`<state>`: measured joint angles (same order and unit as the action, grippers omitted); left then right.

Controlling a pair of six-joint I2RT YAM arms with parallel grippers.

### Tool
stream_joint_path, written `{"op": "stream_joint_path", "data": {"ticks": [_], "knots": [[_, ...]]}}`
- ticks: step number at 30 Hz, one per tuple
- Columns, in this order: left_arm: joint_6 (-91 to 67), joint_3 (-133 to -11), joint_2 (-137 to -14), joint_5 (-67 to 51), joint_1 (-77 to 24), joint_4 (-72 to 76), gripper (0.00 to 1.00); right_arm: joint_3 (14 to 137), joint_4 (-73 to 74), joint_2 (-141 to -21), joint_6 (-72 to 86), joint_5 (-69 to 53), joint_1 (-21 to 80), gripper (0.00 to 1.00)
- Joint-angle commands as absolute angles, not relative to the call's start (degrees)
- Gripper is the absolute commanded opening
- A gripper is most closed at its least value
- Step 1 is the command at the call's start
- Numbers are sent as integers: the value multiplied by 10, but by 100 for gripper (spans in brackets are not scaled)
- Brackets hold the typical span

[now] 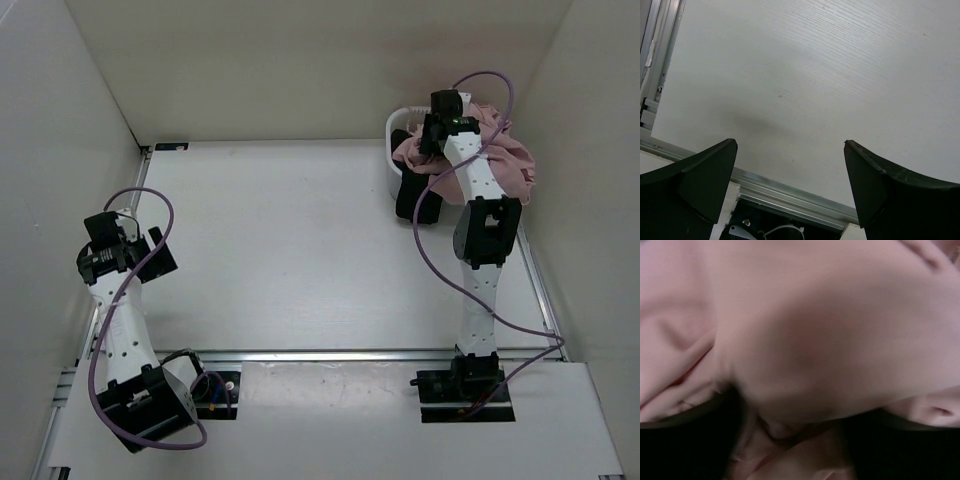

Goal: Fold and stack the trousers
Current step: Grab the trousers from the pile

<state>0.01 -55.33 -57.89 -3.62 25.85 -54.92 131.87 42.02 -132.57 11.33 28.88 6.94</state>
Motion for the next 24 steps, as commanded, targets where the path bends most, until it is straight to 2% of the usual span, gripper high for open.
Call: {"op": "stream_joint_path", "data": {"ticks": [1,3,4,7,10,13,19,24], "knots": [[0,-576,-583,-44,257,-548,100,1379,446,-1317,153,317,49,61],[0,-576,-588,-44,257,-548,100,1341,446,-1284,171,297,54,7],[0,-576,-594,-44,257,-548,100,1321,434,-1239,182,297,60,0],[0,-576,-594,-50,257,-548,100,1183,355,-1116,167,297,104,0],[0,-576,-588,-55,257,-548,100,1137,288,-999,156,282,180,0],[0,-570,-581,-55,257,-541,100,1109,208,-907,163,193,263,0],[0,-565,-565,-55,257,-530,100,1086,85,-835,295,95,334,0],[0,-571,-560,-55,257,-530,100,1042,61,-829,373,44,365,0]]}}
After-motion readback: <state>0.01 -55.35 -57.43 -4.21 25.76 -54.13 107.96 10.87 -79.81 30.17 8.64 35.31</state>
